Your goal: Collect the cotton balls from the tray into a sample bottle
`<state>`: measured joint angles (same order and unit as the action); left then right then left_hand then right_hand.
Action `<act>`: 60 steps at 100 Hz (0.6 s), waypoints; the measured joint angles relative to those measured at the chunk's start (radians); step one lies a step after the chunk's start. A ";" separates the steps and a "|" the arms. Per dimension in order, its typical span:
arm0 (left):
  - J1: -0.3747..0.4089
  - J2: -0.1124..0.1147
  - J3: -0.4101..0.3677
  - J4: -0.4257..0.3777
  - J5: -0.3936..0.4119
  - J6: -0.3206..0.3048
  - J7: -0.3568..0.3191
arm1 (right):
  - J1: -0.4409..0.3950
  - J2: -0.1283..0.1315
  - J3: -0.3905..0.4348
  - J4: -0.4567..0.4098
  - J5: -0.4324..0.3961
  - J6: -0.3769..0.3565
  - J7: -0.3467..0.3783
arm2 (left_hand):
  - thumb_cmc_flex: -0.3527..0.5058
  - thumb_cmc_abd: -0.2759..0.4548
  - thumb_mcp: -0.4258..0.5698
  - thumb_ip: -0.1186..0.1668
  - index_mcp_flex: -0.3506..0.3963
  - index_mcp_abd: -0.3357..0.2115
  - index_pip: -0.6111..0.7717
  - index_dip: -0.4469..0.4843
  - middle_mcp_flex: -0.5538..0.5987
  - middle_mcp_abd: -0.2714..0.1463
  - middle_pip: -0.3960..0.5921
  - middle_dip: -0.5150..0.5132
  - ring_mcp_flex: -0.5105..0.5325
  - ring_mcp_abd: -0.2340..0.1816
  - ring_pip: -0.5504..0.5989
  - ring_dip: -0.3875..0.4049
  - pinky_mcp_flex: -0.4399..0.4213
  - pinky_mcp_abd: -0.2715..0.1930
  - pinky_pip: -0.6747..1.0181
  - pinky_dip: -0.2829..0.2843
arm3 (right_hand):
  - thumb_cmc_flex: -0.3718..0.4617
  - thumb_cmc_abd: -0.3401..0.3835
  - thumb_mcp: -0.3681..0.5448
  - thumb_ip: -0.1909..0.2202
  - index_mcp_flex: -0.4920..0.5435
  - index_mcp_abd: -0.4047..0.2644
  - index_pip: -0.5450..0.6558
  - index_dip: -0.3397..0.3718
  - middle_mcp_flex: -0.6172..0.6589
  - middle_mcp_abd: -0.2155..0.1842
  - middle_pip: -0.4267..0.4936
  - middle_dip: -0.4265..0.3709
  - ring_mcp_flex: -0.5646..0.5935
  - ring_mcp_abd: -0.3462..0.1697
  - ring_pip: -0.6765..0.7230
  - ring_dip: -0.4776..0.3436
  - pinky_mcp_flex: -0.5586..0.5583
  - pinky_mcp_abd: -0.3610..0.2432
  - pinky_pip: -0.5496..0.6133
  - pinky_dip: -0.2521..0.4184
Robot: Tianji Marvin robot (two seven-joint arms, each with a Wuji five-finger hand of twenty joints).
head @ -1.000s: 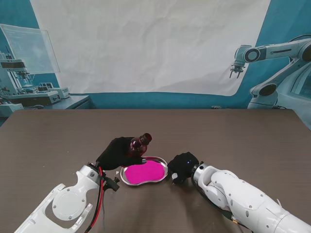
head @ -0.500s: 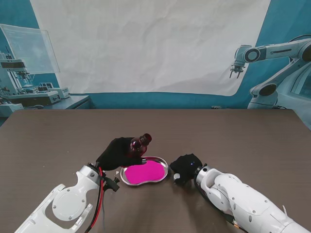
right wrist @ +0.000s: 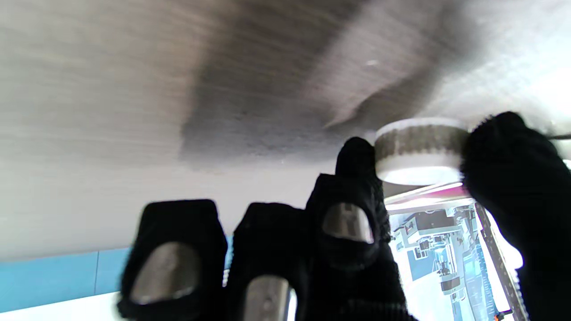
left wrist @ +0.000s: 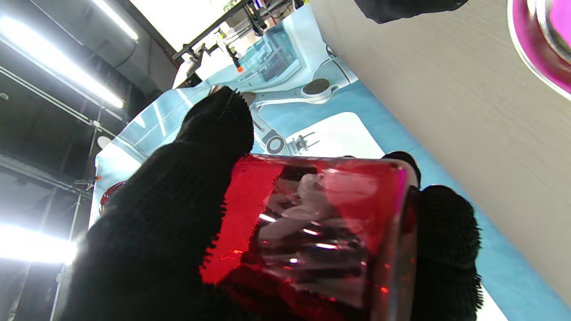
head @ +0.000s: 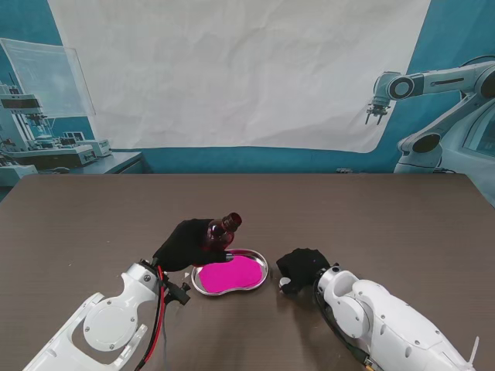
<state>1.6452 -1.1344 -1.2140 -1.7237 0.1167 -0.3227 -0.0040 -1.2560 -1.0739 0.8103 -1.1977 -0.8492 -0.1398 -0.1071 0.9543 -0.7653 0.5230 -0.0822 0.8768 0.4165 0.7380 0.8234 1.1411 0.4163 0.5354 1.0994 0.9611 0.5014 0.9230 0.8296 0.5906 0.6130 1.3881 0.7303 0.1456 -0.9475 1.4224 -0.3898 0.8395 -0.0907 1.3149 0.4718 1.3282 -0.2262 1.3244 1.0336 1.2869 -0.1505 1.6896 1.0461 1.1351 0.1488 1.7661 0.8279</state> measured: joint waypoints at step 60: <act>0.001 0.000 -0.004 -0.002 0.000 0.023 -0.006 | -0.066 -0.025 0.124 -0.138 0.191 0.099 0.098 | 0.000 0.000 0.000 0.000 0.000 0.000 0.000 0.000 0.000 0.000 0.000 0.000 0.000 0.000 0.000 0.000 0.000 0.000 0.000 0.000 | 0.031 -0.050 -0.001 0.000 0.000 0.012 -0.013 -0.002 0.000 0.009 0.000 -0.002 0.000 0.010 0.000 0.000 0.000 0.001 0.000 0.000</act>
<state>1.6466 -1.1344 -1.2181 -1.7259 0.1164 -0.2992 -0.0098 -1.3222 -1.0988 0.9343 -1.3361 -0.6579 -0.0412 -0.0088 0.9543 -0.7653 0.5230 -0.0822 0.8768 0.4165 0.7380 0.8234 1.1411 0.4163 0.5354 1.0994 0.9611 0.5014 0.9230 0.8296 0.5906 0.6130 1.3881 0.7303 0.1764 -0.9974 1.4213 -0.3898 0.8395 -0.0784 1.3021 0.4695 1.3282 -0.2174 1.3246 1.0313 1.2869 -0.1407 1.6900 1.0461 1.1351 0.1500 1.7664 0.8278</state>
